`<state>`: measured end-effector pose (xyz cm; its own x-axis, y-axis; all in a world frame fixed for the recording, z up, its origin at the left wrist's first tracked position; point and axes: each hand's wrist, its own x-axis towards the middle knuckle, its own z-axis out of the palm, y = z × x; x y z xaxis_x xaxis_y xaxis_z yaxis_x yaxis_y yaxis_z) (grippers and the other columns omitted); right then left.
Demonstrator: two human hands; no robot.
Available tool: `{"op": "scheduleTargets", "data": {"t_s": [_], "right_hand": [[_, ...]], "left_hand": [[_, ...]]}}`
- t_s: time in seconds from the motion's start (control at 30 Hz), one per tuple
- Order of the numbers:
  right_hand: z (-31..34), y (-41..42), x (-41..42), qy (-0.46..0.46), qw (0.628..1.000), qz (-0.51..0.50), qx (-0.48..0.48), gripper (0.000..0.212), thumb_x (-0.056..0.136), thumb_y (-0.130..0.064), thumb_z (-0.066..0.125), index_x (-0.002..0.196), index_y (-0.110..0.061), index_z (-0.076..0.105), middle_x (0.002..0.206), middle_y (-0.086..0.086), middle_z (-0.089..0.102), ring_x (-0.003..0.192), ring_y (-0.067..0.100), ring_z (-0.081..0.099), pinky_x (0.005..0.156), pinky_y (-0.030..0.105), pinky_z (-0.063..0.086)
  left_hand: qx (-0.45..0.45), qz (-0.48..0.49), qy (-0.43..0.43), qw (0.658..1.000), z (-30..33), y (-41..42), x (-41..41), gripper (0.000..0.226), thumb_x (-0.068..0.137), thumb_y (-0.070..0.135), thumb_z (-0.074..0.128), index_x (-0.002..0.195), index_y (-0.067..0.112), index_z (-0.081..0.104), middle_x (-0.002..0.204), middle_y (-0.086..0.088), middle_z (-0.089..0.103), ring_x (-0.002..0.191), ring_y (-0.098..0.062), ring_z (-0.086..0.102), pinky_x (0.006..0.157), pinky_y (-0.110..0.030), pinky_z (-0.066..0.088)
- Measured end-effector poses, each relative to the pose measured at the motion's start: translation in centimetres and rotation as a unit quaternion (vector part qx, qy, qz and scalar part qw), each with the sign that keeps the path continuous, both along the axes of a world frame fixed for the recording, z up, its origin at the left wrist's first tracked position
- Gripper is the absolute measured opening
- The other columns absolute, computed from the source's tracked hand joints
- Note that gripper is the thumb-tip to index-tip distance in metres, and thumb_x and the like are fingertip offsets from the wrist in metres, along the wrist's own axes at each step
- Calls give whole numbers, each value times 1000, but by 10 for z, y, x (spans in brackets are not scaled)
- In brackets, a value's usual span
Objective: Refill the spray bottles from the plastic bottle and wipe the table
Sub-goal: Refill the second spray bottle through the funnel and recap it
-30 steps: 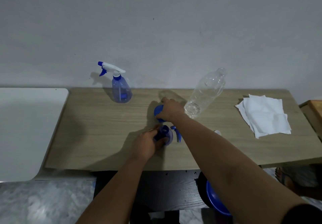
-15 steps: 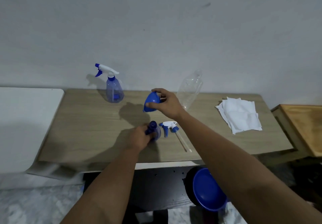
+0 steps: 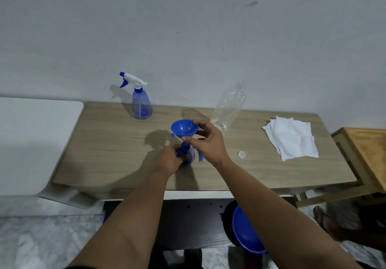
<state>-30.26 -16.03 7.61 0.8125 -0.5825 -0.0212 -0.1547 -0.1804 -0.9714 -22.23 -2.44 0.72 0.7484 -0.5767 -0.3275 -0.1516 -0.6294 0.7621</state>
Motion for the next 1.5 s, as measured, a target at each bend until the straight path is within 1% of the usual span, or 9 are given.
{"op": "scheduleTargets", "data": {"t_s": [0.3,0.47,0.63,0.8,0.87,1.03,1.17,1.33,1.5], "right_hand": [[-21,1,-22,24,999,17,-37,73,68,-26,97,132,-29,64,134,-18,67,119,3,66,89,27,57],[-26,0,-27,40,999,35,-7,98,63,-31,102,148,-30,53,137,-21,63,122,2,64,98,27,58],[-31,2,-26,44,998,40,-12,95,62,-39,100,146,-26,58,136,-15,67,120,1,65,103,33,57],[-20,0,-30,58,997,44,-5,98,63,-40,101,148,-28,54,135,-24,61,119,-9,60,93,17,54],[-9,-7,-30,49,998,14,-22,87,70,-44,96,146,-28,58,132,-20,65,116,-3,63,89,21,57],[35,-49,-22,-68,977,-173,-102,13,92,-25,78,103,-22,73,88,-6,72,84,4,67,76,35,55],[51,-86,-12,-71,958,-260,-94,51,80,-44,85,120,-32,55,105,-2,61,101,13,61,93,41,55],[41,-124,12,80,982,-159,-64,131,58,-53,98,162,-29,21,157,6,39,146,22,40,117,41,41],[18,-128,28,125,984,-112,-58,99,69,-45,96,148,-20,42,142,0,53,135,23,51,97,28,41]], "left_hand": [[51,32,-2,998,-5,-2,1,28,80,46,74,89,20,67,80,-1,70,75,-21,66,68,-34,52],[58,26,-17,998,-4,-2,1,23,85,39,71,87,18,63,76,2,63,65,-13,57,53,-25,36],[60,13,-25,998,-6,-1,2,22,85,44,67,88,23,65,80,2,67,72,-16,62,61,-29,42],[39,17,-12,999,-12,-1,3,21,82,46,65,88,25,65,80,3,68,75,-17,65,69,-35,52],[41,27,-5,999,-14,-2,3,25,80,45,70,90,23,66,80,1,69,75,-18,65,70,-36,53],[8,73,19,997,-9,-10,-3,35,74,46,80,88,18,66,80,3,69,76,-15,66,72,-34,51],[9,89,23,996,-4,-15,-6,37,76,42,82,94,14,65,85,-2,68,80,-22,65,71,-29,43],[7,89,11,996,-7,-18,-5,34,76,44,81,89,18,64,80,0,69,78,-21,66,71,-33,49],[36,88,-13,995,-6,-19,-10,34,80,47,77,92,22,55,81,2,63,76,-19,62,70,-30,45]]}}
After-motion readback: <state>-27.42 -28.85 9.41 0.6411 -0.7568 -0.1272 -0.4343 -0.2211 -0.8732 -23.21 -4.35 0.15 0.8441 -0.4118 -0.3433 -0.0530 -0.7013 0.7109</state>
